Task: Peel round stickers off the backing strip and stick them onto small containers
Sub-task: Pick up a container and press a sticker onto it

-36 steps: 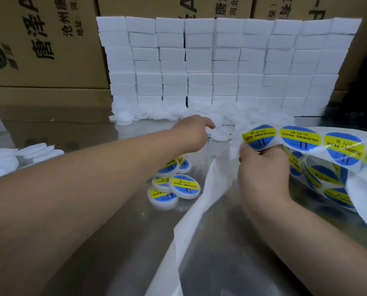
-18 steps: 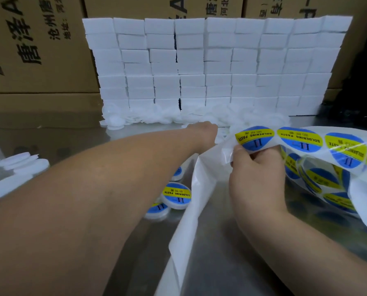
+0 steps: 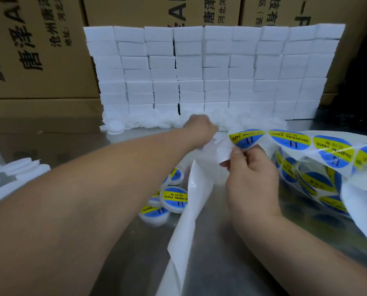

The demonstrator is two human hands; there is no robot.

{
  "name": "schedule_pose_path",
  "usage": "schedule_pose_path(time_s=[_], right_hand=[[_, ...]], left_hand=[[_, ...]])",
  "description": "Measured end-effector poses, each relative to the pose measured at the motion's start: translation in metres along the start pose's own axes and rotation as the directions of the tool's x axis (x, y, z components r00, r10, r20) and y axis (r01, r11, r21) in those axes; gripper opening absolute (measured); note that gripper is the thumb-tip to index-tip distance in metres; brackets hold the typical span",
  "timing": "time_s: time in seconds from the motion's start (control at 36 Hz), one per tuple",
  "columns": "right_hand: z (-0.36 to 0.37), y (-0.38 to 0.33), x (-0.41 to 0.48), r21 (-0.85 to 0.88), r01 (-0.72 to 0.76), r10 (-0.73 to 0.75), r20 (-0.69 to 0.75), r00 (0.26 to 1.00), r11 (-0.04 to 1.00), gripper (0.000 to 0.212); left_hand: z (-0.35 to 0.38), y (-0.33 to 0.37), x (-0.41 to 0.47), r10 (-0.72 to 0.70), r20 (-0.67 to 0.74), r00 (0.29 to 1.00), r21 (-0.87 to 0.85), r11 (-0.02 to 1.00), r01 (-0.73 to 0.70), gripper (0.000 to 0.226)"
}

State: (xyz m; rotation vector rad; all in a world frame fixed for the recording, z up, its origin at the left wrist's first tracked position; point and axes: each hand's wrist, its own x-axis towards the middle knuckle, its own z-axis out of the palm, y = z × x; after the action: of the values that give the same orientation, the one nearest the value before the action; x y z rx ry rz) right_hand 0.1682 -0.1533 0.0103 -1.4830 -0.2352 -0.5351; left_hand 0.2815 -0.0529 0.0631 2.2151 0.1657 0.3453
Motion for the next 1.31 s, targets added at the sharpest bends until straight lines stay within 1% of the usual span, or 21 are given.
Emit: schedule_pose_path(time_s=[0.03,0.08,0.11,0.14,0.17,0.19,0.25,0.31,0.39,0.44,0.5,0.61,0.69,0.81,0.86,0.94,1.0,1.06,1.14,1.19,1.31], right_hand=[[0.000,-0.001,-0.001,-0.005,0.006,-0.006,-0.004,1.000,1.000,0.027],[0.000,-0.004,-0.002,-0.021,0.023,-0.023,-0.004,1.000,1.000,0.027],[0.000,-0.006,-0.003,-0.029,0.032,-0.032,0.001,0.999,0.999,0.027],[0.000,-0.007,-0.004,-0.039,0.043,-0.043,0.009,0.999,0.998,0.027],[0.001,-0.009,-0.005,-0.052,0.053,-0.052,0.019,0.998,0.997,0.028],[0.002,-0.011,-0.006,-0.066,0.060,-0.058,0.028,0.998,0.996,0.027],[0.004,-0.011,-0.008,-0.081,0.061,-0.058,0.038,0.998,0.995,0.027],[0.004,-0.010,-0.009,-0.091,0.056,-0.053,0.044,0.998,0.994,0.027],[0.003,-0.011,-0.009,-0.092,0.074,-0.070,0.048,0.996,0.993,0.029],[0.001,-0.012,-0.011,-0.104,0.094,-0.089,0.054,0.995,0.990,0.028],[0.001,-0.014,-0.012,-0.132,0.121,-0.113,0.069,0.991,0.984,0.025],[0.000,-0.019,-0.013,-0.118,0.116,-0.105,0.095,0.990,0.986,0.022],[0.000,-0.022,-0.015,-0.075,0.104,-0.097,0.089,0.991,0.992,0.024],[0.001,-0.019,-0.018,-0.042,0.100,-0.095,0.114,0.989,0.994,0.025],[0.002,-0.018,-0.019,-0.027,0.073,-0.069,0.107,0.992,0.997,0.025],[0.003,-0.018,-0.023,-0.021,0.100,-0.097,0.115,0.989,0.995,0.027],[0.003,-0.018,-0.027,0.004,0.120,-0.119,0.140,0.983,0.993,0.026],[0.002,-0.018,-0.028,-0.008,0.141,-0.138,0.154,0.978,0.990,0.025],[0.002,-0.017,-0.028,-0.017,0.157,-0.151,0.173,0.973,0.988,0.028],[0.002,-0.017,-0.029,-0.031,0.179,-0.171,0.185,0.968,0.983,0.034],[0.001,-0.016,-0.032,-0.039,0.237,-0.224,0.209,0.952,0.971,0.044]], left_hand=[[-0.004,0.003,-0.002,-0.005,-0.048,0.999,-0.055,0.998,0.002,0.029],[-0.017,0.010,-0.014,-0.087,-0.110,0.990,-0.334,0.942,0.046,0.025],[-0.025,0.014,-0.024,-0.155,-0.104,0.982,-0.505,0.859,0.082,0.022],[-0.033,0.018,-0.035,-0.202,-0.081,0.976,-0.614,0.781,0.110,0.020],[-0.041,0.018,-0.047,-0.217,-0.077,0.973,-0.662,0.741,0.113,0.019],[-0.049,0.019,-0.062,-0.219,-0.079,0.973,-0.671,0.733,0.110,0.018],[-0.062,0.016,-0.086,-0.175,-0.102,0.979,-0.650,0.757,0.067,0.019],[-0.070,0.015,-0.114,-0.108,-0.125,0.986,-0.608,0.794,0.010,0.026],[-0.066,0.015,-0.153,0.027,-0.201,0.979,-0.462,0.879,-0.119,0.030],[-0.054,0.009,-0.171,0.195,-0.287,0.938,-0.268,0.924,-0.274,0.023],[-0.042,-0.003,-0.179,0.311,-0.331,0.891,-0.127,0.921,-0.369,0.014],[-0.033,-0.022,-0.173,0.426,-0.347,0.835,0.020,0.894,-0.448,0.030],[-0.036,-0.024,-0.169,0.472,-0.341,0.813,0.073,0.875,-0.478,0.033],[-0.037,-0.027,-0.171,0.531,-0.278,0.801,0.128,0.847,-0.517,0.034],[-0.039,-0.027,-0.172,0.524,-0.296,0.798,0.125,0.850,-0.512,0.037],[-0.045,-0.026,-0.173,0.523,-0.351,0.777,0.121,0.848,-0.516,0.039],[-0.048,-0.025,-0.174,0.567,-0.316,0.761,0.189,0.823,-0.535,0.037],[-0.049,-0.025,-0.175,0.577,-0.275,0.769,0.219,0.816,-0.535,0.036],[-0.049,-0.026,-0.174,0.552,-0.267,0.790,0.203,0.833,-0.514,0.037],[-0.049,-0.026,-0.174,0.540,-0.279,0.794,0.178,0.842,-0.510,0.034],[-0.048,-0.025,-0.174,0.516,-0.309,0.799,0.124,0.855,-0.504,0.021]])
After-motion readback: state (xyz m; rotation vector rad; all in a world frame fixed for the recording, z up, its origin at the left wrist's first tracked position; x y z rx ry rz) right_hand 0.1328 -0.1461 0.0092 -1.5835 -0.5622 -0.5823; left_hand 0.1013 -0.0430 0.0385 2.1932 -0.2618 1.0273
